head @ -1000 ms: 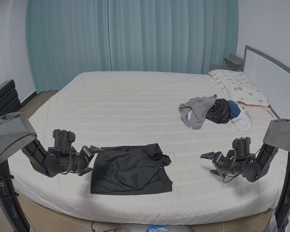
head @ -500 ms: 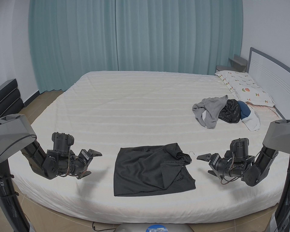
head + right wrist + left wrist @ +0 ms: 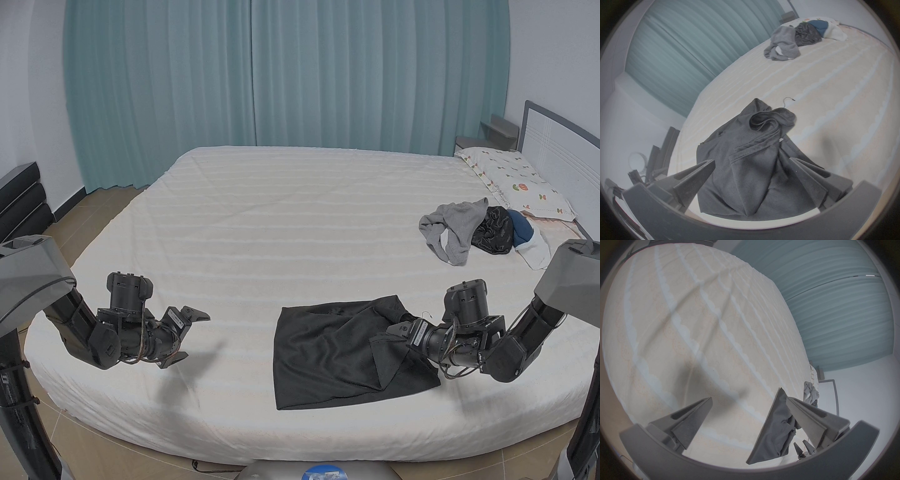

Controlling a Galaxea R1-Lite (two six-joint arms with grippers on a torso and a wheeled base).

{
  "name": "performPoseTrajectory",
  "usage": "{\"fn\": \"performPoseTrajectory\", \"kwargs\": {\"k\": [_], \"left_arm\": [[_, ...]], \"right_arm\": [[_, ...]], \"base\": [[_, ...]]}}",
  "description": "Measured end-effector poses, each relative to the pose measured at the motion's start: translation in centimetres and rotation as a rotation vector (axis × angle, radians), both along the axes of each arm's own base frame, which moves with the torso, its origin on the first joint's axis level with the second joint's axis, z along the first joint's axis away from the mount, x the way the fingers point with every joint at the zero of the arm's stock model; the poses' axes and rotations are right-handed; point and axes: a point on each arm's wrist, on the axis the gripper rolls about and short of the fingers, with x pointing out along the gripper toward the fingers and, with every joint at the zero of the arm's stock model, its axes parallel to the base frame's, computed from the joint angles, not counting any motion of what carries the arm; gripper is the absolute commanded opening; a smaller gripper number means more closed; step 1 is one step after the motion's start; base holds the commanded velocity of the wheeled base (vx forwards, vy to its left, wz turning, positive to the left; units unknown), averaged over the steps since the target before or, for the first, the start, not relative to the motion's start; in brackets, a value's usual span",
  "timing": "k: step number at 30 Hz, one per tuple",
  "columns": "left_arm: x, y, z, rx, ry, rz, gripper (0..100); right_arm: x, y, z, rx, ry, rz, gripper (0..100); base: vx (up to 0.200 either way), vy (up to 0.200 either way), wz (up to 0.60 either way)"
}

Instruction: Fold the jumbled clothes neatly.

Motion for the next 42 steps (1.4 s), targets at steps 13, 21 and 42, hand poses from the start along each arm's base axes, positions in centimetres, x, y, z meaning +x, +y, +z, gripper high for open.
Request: {"fn": "performPoseTrajectory", "kwargs": {"k": [13, 21, 42], "left_arm": [[0.9, -0.4, 0.4, -0.036, -0.013, 0.023, 100], [1.0, -0.4, 0.4, -0.036, -0.011, 0.023, 100], [0.9, -0.4, 0.2, -0.027, -0.010, 0.017, 100]], "right_arm": [[0.4, 4.0, -0.6, -0.188, -0.069, 0.088, 100], [0.8, 5.0, -2.8, -0.266, -0.057, 0.091, 100], [-1.1, -2.3, -2.1, -0.393, 0.022, 0.021, 100]], "base": [[0.000, 0.000, 0.00], [0.000, 0.000, 0.00], [0.000, 0.000, 0.00]]}}
